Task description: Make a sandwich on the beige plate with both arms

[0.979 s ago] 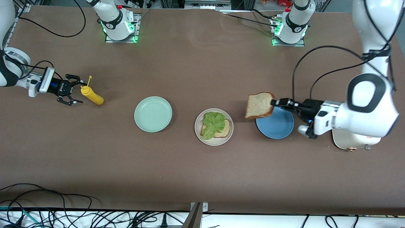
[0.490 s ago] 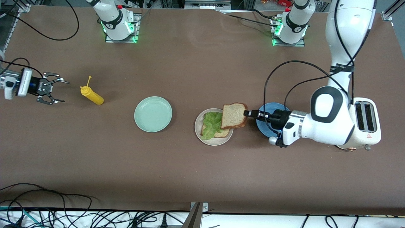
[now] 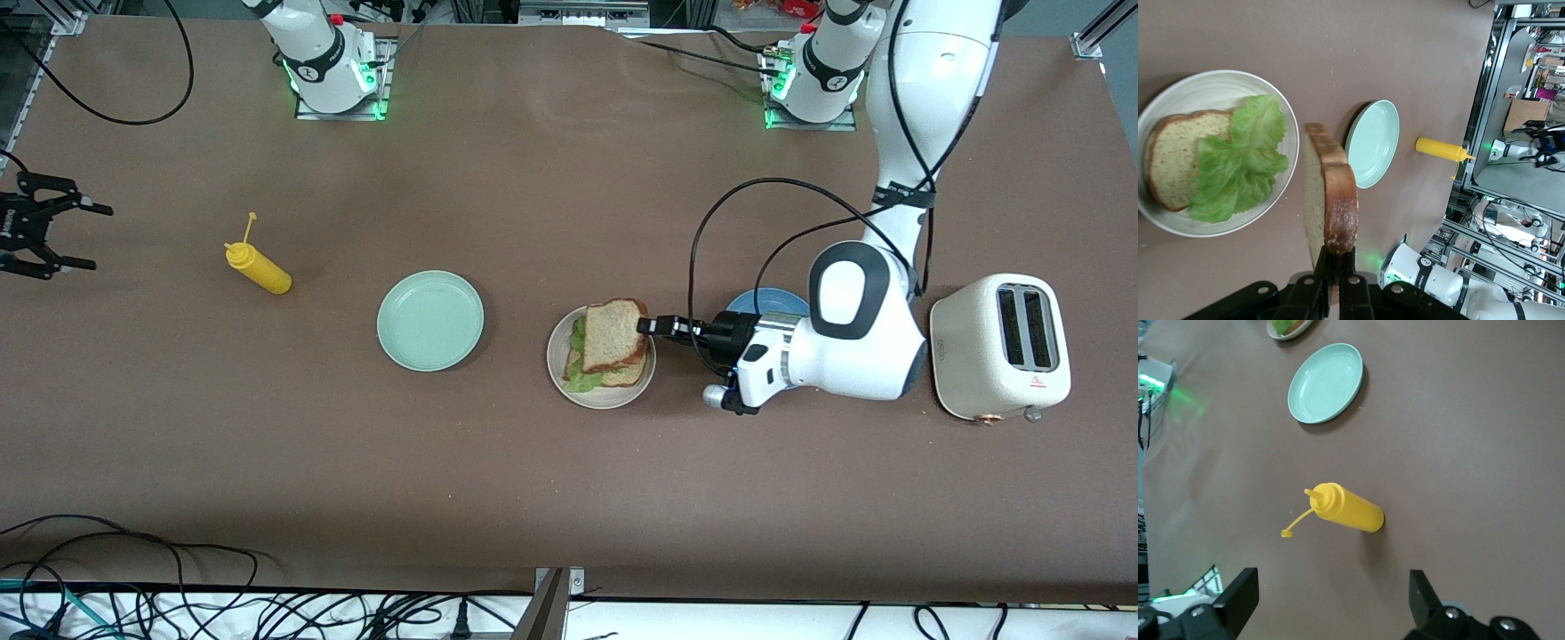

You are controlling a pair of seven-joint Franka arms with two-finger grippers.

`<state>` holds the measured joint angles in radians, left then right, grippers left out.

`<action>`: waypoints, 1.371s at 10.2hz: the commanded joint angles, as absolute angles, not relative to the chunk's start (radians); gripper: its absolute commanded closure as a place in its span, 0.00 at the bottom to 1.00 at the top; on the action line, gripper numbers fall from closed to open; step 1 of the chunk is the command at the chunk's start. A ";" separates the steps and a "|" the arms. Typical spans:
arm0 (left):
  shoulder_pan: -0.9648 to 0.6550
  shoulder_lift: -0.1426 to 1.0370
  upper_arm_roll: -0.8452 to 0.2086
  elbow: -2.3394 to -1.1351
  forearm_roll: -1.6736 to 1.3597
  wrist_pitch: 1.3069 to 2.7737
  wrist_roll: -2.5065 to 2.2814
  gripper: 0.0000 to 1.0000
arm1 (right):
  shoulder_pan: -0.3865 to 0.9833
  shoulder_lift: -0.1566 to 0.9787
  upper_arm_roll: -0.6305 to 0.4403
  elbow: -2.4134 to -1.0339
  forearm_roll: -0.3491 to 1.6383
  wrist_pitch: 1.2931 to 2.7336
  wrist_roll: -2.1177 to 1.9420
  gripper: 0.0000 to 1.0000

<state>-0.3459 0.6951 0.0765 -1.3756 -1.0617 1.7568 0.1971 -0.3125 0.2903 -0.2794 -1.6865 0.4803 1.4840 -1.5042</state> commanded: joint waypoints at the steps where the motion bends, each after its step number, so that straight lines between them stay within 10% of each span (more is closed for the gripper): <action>1: -0.392 0.724 0.089 -1.361 -1.097 1.811 0.176 1.00 | -0.311 0.208 -0.198 -1.632 0.331 1.460 -1.187 0.00; 9: -0.456 0.729 0.087 -1.430 -1.117 1.916 0.166 1.00 | -0.258 0.052 0.162 -1.585 -0.002 1.404 -0.090 0.00; 12: -0.454 0.732 0.089 -1.440 -1.109 1.917 0.173 1.00 | -0.167 0.035 0.147 -1.597 0.006 1.414 0.145 0.00; 14: -0.449 0.745 0.090 -1.440 -1.103 1.919 0.175 1.00 | -0.050 0.032 -0.070 -1.601 0.070 1.436 0.105 0.00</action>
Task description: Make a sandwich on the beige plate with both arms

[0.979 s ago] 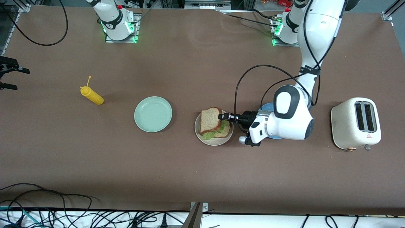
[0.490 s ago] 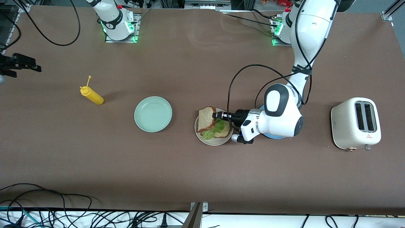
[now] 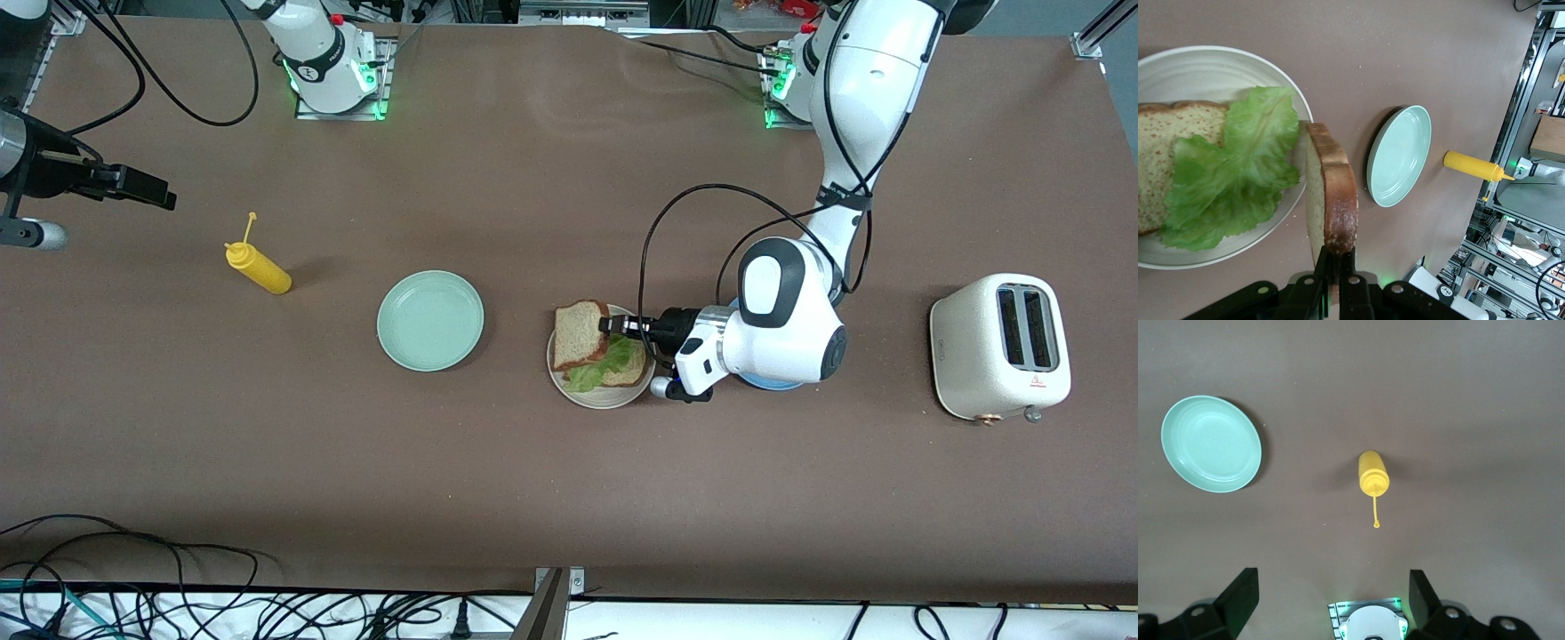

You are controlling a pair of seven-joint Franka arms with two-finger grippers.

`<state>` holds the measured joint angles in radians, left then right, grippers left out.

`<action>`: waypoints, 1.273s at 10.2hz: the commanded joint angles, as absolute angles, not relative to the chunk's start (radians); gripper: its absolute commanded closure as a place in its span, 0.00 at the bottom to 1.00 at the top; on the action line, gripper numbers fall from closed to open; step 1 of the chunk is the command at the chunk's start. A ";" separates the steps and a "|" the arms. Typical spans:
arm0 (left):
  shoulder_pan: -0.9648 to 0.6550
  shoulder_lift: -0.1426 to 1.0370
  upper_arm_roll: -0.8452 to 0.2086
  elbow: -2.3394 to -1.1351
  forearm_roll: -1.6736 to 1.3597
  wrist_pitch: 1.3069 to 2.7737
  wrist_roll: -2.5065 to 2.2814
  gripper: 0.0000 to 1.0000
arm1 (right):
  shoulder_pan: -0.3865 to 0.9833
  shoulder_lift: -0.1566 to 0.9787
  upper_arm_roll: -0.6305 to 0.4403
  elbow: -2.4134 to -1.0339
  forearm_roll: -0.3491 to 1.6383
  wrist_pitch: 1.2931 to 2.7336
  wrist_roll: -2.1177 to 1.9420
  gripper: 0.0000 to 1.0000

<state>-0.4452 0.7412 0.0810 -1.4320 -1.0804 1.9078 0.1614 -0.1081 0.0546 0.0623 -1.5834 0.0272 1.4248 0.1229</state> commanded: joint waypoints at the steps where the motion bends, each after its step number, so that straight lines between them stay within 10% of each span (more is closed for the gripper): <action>1: -0.445 0.753 0.092 -1.442 -1.101 1.919 0.181 1.00 | -0.019 0.020 -0.098 -1.601 0.080 1.437 0.063 0.00; 8: -0.365 0.796 0.097 -1.448 -1.042 1.919 0.340 0.94 | 0.025 0.040 -0.138 -1.585 -0.001 1.479 0.091 0.00; 10: -0.364 0.802 0.097 -1.448 -1.026 1.936 0.339 0.32 | 0.026 0.041 -0.134 -1.586 -0.002 1.515 0.104 0.00; 13: -0.373 0.802 0.097 -1.450 -1.026 1.963 0.322 0.09 | 0.025 0.049 -0.120 -1.586 0.006 1.542 0.104 0.00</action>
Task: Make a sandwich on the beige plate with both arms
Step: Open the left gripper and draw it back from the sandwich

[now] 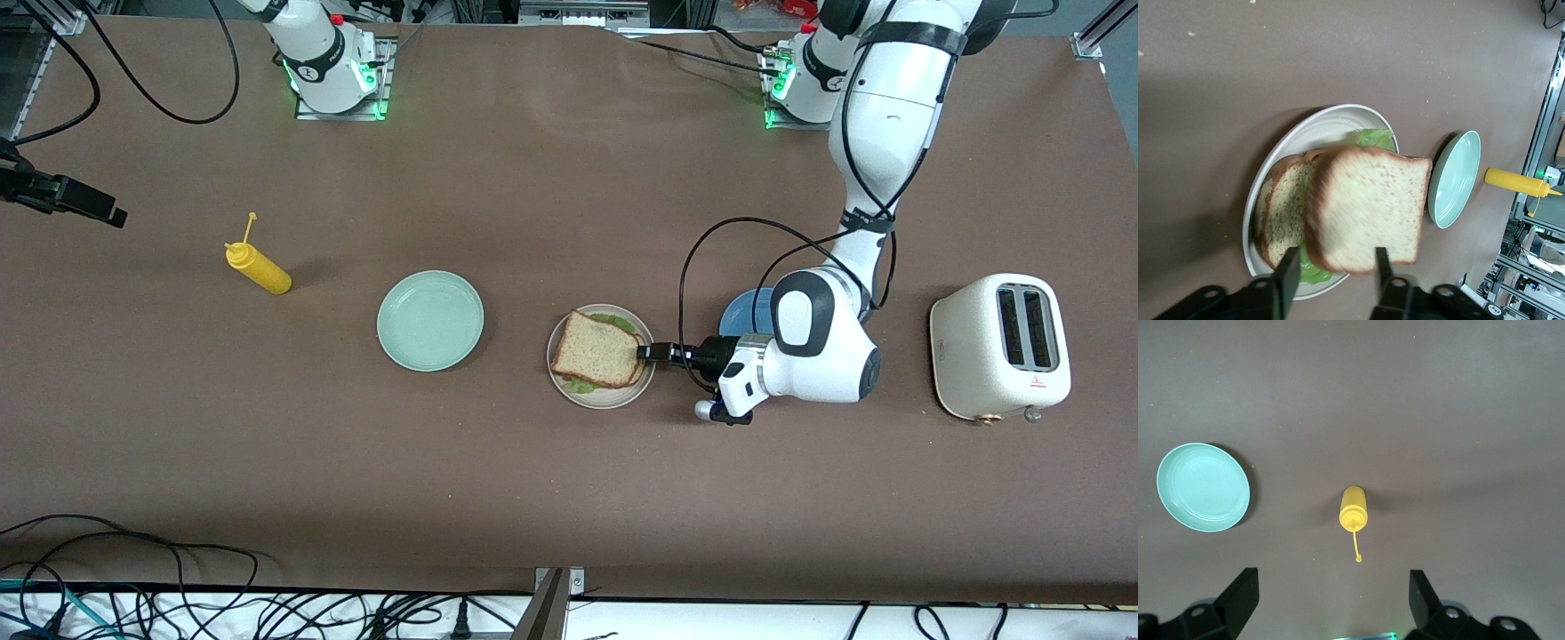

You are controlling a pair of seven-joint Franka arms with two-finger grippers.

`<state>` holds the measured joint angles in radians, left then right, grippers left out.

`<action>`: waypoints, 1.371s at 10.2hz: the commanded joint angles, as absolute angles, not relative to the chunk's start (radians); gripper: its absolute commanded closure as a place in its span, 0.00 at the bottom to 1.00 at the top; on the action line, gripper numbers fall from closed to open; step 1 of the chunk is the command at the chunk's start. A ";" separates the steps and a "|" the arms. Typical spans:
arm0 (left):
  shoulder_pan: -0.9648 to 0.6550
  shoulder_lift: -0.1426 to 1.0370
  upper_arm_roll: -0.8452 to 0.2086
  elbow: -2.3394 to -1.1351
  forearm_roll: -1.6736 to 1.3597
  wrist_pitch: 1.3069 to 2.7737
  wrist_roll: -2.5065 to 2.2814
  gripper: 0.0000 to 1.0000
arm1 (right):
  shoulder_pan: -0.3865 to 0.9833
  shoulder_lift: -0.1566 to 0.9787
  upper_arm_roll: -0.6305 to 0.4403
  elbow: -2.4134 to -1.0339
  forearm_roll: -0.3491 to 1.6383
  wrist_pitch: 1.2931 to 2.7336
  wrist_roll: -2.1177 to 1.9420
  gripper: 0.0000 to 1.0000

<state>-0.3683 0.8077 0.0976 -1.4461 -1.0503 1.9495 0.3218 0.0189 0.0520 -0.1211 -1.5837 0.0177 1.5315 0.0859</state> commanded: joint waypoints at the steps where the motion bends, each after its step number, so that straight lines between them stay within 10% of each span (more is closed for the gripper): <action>1: -0.373 0.801 0.097 -1.450 -1.026 1.963 0.322 0.09 | 0.023 0.043 -0.120 -1.586 0.008 1.540 0.098 0.00; 14: -0.168 0.491 0.133 -1.439 -0.186 1.682 -0.029 0.00 | 0.025 0.038 -0.098 -1.585 0.009 1.540 0.107 0.00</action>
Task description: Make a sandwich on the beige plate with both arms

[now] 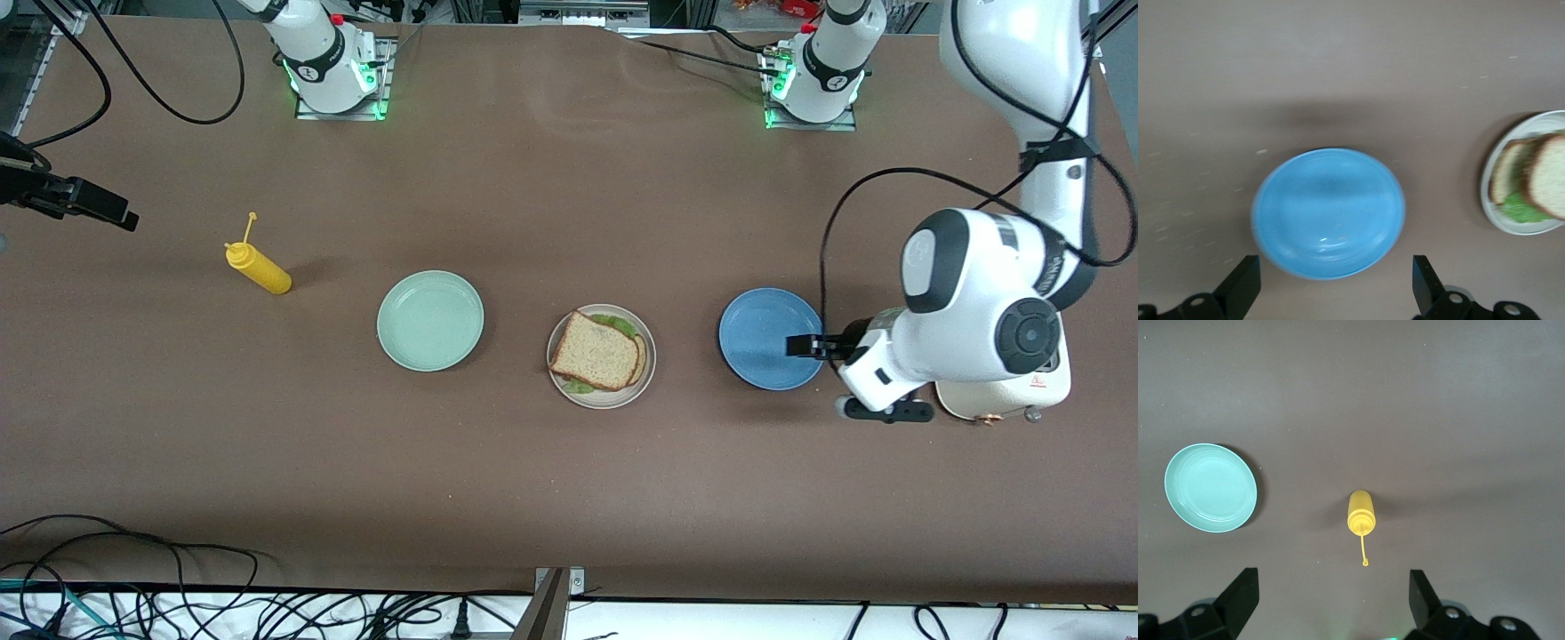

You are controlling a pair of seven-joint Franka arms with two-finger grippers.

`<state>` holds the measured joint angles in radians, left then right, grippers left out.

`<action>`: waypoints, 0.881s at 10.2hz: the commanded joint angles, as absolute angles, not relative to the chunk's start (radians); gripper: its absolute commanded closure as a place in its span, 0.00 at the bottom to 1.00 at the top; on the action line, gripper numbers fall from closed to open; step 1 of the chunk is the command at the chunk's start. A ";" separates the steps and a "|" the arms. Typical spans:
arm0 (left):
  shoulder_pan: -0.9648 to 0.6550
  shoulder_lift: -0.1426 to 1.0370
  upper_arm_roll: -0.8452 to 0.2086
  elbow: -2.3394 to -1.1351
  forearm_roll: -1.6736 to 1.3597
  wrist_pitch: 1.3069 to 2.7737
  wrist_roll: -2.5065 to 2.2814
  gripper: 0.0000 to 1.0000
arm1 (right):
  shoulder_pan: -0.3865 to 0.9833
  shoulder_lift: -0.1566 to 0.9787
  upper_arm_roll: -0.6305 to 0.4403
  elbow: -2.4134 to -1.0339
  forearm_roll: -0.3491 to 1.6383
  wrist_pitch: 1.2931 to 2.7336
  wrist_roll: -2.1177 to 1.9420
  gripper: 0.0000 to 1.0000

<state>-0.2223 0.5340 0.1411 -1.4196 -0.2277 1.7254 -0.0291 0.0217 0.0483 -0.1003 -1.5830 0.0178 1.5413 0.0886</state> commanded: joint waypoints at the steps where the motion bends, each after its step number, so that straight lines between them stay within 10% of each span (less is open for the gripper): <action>1: -0.134 0.477 0.133 -1.437 -0.183 1.655 0.032 0.00 | 0.025 0.040 -0.098 -1.585 0.011 1.542 0.107 0.00; 9: -0.086 0.289 0.124 -1.448 -0.031 1.453 0.109 0.00 | 0.025 0.041 -0.098 -1.585 0.025 1.542 0.106 0.00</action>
<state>-0.0792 0.3461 0.1334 -1.4198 -0.0697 1.4737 0.1059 0.0222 0.0487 -0.1002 -1.5834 0.0193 1.5413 0.0902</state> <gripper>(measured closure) 0.000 0.000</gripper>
